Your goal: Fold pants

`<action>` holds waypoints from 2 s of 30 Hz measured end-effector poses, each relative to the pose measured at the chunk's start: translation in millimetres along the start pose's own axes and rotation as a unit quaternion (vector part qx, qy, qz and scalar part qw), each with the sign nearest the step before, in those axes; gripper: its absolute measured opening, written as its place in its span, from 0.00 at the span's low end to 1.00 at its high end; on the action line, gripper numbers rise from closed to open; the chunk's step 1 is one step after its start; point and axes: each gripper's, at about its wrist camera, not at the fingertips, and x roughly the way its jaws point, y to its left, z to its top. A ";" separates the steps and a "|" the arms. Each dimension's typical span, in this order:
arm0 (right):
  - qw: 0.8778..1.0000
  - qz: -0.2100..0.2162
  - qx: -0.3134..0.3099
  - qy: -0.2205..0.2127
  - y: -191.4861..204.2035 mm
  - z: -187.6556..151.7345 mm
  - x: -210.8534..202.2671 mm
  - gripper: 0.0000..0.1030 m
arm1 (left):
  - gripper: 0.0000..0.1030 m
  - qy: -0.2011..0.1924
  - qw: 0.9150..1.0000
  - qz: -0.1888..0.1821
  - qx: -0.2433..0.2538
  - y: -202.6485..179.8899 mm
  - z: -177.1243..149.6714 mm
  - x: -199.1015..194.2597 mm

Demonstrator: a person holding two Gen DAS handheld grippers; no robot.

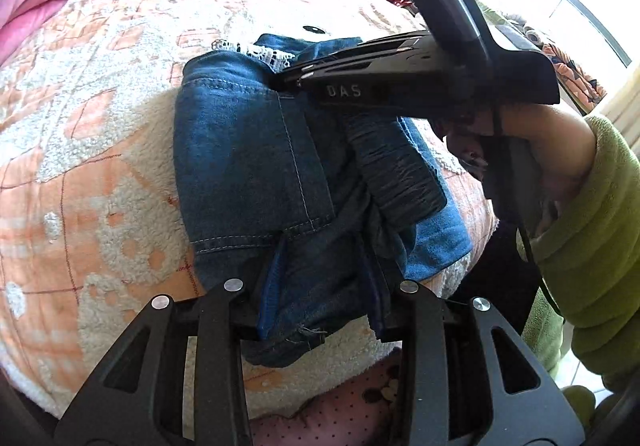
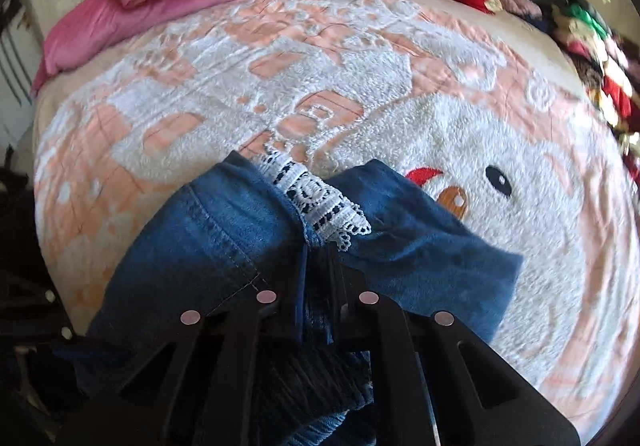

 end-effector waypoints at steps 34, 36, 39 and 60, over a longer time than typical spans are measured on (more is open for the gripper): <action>0.983 -0.018 0.128 -0.128 -36.6 -82.7 -130.4 0.81 | 0.74 -0.038 0.999 0.030 -0.001 -5.3 13.6 -33.4; 0.983 -0.018 0.134 -0.124 -38.9 -87.2 -127.9 0.81 | 0.78 -0.042 0.998 0.036 -0.004 -2.4 15.8 -33.1; 0.983 -0.012 0.141 -0.118 -41.4 -91.2 -123.2 0.81 | 0.79 -0.046 0.998 0.047 -0.013 6.4 20.0 -31.0; 0.982 0.052 0.181 -0.033 -42.7 -107.4 -54.5 0.56 | 0.80 -0.027 0.996 0.043 -0.068 44.5 32.1 11.7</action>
